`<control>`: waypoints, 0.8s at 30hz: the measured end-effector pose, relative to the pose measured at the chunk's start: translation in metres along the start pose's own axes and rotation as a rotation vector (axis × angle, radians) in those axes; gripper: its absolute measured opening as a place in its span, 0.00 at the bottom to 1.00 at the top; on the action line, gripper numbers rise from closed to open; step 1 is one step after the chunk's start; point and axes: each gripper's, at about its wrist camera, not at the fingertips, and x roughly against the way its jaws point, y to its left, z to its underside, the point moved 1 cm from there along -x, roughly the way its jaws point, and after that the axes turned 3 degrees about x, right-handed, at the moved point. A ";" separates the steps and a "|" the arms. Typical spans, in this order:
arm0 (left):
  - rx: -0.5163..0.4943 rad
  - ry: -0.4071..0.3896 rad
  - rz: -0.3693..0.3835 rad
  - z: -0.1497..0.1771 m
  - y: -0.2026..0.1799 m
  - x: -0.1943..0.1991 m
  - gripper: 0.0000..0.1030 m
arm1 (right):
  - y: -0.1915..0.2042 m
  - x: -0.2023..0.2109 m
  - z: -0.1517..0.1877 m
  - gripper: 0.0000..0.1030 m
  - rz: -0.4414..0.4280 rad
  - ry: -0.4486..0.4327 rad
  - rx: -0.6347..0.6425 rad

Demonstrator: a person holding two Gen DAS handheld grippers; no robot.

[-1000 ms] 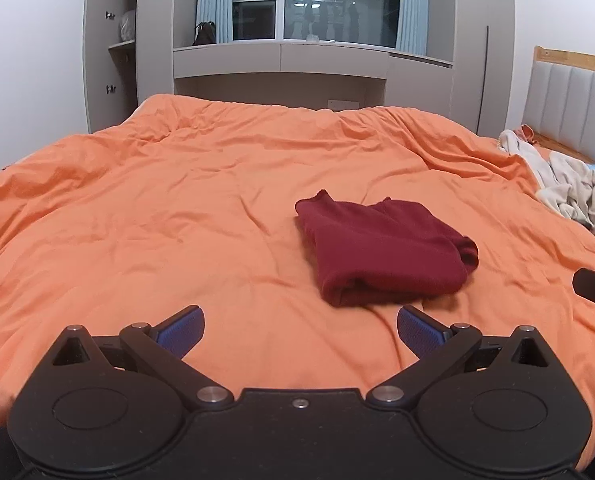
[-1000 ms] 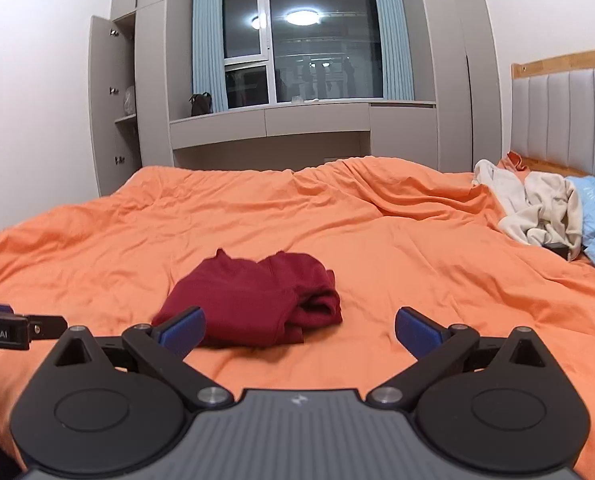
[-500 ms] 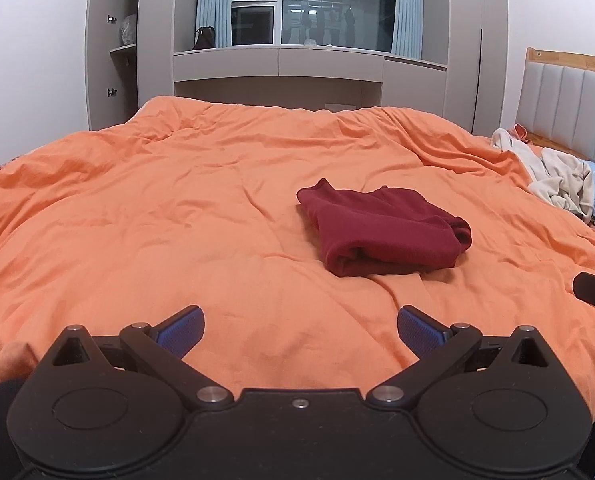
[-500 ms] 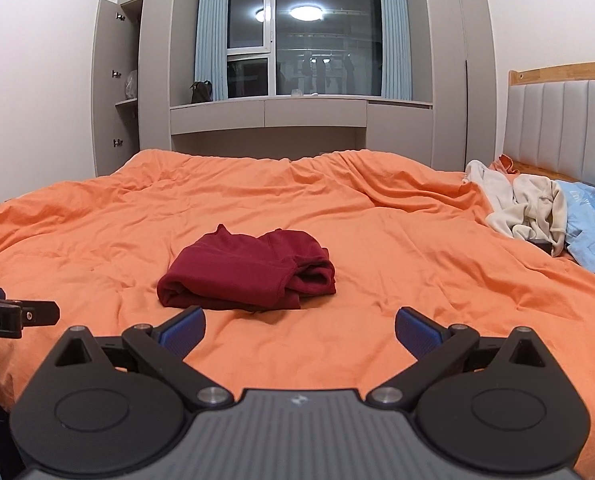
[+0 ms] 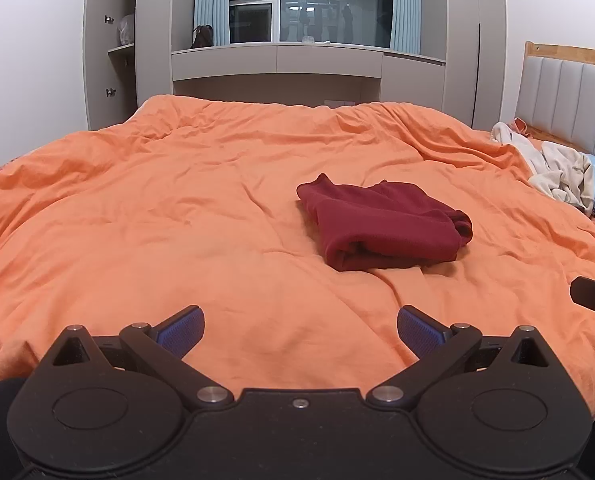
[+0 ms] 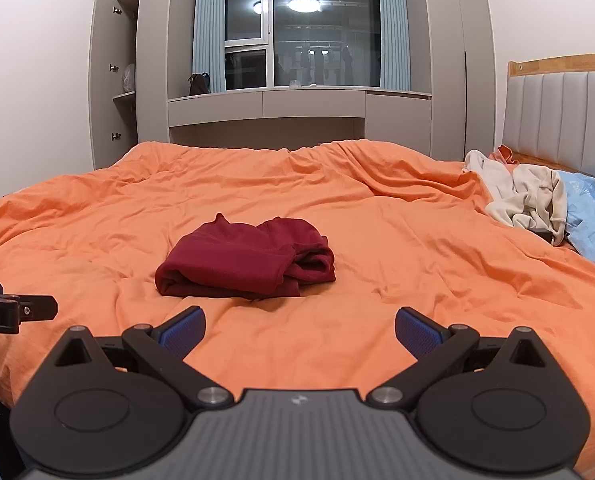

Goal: Fold small clothes

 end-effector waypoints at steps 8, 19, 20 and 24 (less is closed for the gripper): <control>-0.003 0.002 0.000 0.001 0.000 0.000 0.99 | 0.000 -0.002 0.001 1.00 -0.003 0.004 0.001; 0.001 0.003 -0.002 0.000 0.000 0.000 1.00 | 0.000 -0.003 0.001 1.00 -0.004 0.009 0.001; 0.001 0.003 -0.002 0.000 0.000 0.000 1.00 | 0.000 -0.003 0.001 1.00 -0.005 0.009 0.001; 0.000 0.003 -0.001 0.000 0.000 0.000 1.00 | 0.000 -0.003 0.001 1.00 -0.004 0.010 0.001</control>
